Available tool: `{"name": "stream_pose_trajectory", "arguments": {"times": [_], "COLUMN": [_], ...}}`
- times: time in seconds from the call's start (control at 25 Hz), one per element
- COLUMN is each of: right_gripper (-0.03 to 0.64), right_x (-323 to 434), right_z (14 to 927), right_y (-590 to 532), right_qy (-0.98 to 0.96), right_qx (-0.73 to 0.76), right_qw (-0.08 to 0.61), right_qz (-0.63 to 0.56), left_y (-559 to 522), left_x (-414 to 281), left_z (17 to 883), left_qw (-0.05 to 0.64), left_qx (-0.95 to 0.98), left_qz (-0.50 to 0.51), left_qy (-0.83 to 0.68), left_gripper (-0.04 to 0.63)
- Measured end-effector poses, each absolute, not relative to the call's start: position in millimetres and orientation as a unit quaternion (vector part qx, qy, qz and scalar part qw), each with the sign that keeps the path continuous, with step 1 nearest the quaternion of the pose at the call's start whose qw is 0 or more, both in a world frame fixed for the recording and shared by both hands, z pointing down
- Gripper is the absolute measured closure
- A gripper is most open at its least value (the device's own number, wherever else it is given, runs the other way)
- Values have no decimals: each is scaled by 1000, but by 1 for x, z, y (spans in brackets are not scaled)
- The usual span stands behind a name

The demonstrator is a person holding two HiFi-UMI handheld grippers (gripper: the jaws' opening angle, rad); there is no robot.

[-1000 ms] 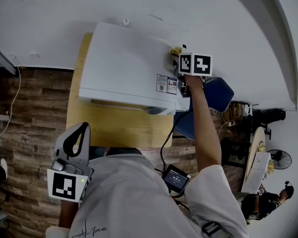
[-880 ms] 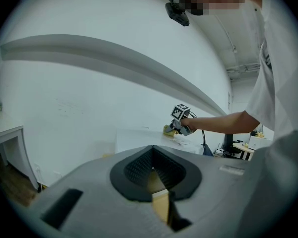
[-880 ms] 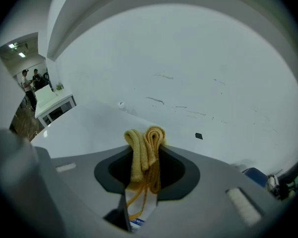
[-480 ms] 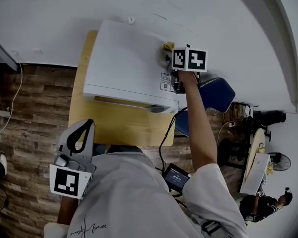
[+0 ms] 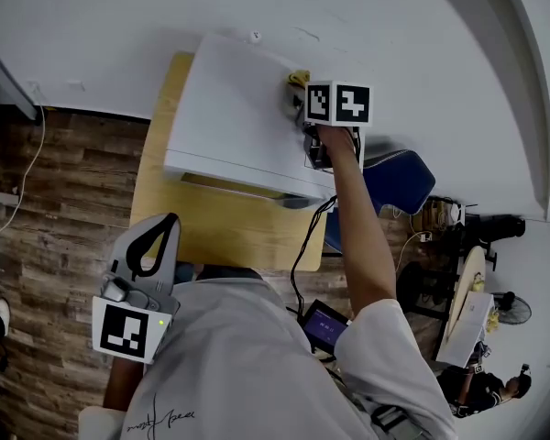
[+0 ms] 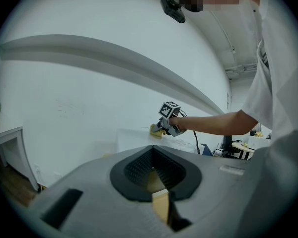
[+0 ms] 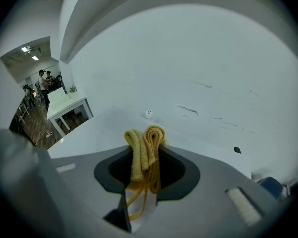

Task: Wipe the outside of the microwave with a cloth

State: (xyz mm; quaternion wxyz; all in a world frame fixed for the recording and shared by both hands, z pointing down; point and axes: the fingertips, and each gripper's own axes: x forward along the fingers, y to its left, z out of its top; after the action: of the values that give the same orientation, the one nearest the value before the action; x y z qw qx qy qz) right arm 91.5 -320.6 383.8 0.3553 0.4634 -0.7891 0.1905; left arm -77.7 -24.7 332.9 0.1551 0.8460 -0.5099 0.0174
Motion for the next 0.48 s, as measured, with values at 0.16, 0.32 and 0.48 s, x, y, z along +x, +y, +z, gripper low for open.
{"name": "stream_pose_trajectory", "arguments": {"times": [0.16,0.32,0.48], "right_gripper": [502,502,502], "right_x": [72,51,31], "right_z": [383,384,383], "right_y": [-320,-320,-318], "right_qy": [-797,-803,-810], "right_qx": [451,442,430], "right_qw": [354,350,352], "right_qz": [189,192,186], "left_y": [-23,-22,-18], "left_x": [-85,-91,-90], "left_z": [336,331,326], "left_qw": [158,151,141], "left_qx": [840,837,841], "left_qz": [21,14,10], "left_qy": [-518,-525,-522], "left_gripper": [604,604,604]}}
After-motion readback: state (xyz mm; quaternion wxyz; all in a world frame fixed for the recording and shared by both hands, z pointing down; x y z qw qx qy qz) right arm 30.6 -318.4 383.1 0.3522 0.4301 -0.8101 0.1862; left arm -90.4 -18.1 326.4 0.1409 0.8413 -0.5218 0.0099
